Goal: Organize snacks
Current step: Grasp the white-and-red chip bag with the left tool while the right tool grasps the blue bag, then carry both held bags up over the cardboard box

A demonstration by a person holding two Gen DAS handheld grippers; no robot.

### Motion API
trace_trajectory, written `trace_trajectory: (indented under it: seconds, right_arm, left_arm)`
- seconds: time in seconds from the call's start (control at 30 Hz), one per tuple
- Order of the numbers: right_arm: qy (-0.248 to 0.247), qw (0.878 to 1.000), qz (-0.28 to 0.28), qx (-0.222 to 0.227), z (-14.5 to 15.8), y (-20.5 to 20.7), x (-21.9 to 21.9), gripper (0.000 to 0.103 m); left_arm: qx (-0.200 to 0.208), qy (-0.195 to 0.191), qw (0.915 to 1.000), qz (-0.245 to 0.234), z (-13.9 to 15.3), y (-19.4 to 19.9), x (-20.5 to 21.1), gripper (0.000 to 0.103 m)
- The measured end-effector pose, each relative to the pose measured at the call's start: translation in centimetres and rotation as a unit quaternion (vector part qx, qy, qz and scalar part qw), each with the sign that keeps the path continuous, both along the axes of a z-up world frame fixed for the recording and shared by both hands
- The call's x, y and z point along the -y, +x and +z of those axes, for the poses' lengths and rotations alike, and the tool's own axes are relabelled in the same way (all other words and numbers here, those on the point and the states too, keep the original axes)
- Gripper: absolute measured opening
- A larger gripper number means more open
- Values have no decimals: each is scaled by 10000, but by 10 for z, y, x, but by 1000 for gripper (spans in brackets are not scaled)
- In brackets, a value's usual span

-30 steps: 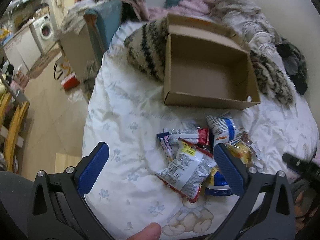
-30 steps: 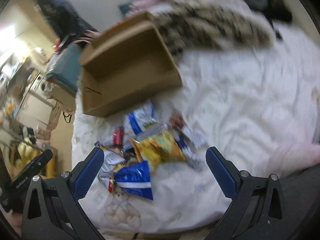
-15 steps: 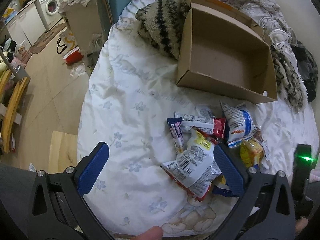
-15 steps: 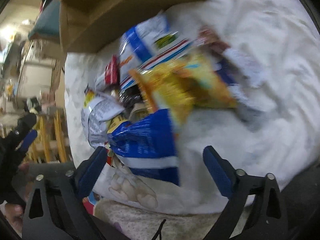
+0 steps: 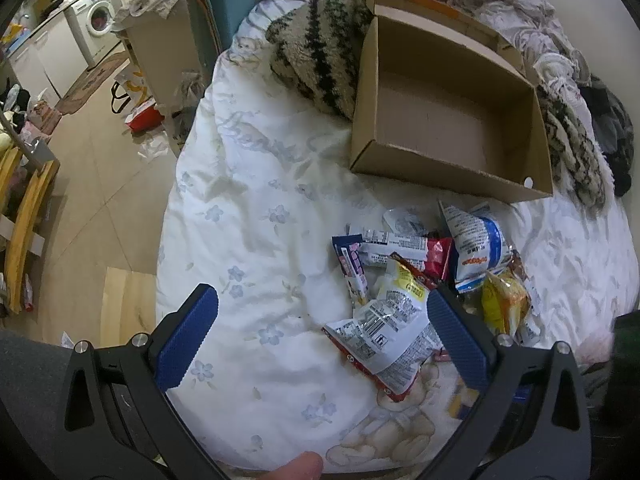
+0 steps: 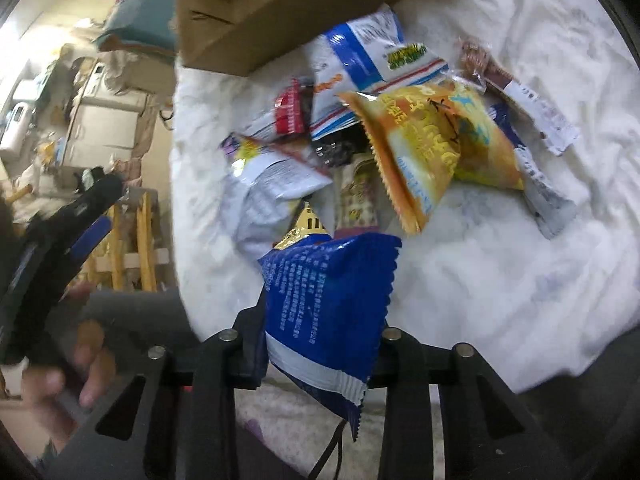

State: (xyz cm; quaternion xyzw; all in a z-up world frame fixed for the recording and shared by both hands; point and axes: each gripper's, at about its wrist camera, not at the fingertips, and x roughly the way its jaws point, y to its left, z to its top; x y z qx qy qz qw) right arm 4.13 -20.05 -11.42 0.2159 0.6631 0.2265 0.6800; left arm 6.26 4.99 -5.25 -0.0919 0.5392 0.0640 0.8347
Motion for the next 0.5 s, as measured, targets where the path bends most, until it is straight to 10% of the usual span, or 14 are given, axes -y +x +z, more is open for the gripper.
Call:
trace_trajectory:
  seconds: [0.23, 0.37, 0.5]
  right_arm:
    - [257, 9931, -374, 1078, 54, 18, 41, 33]
    - [358, 9896, -720, 1191, 56, 42, 58, 32]
    - [574, 9872, -951, 1146, 47, 46, 67, 32]
  left_arm:
    - [-513, 294, 9960, -675, -12, 15, 16, 103]
    - [-1177, 575, 9700, -2048, -41, 16, 61, 103]
    - [-1220, 664, 9627, -2320, -54, 18, 75, 102]
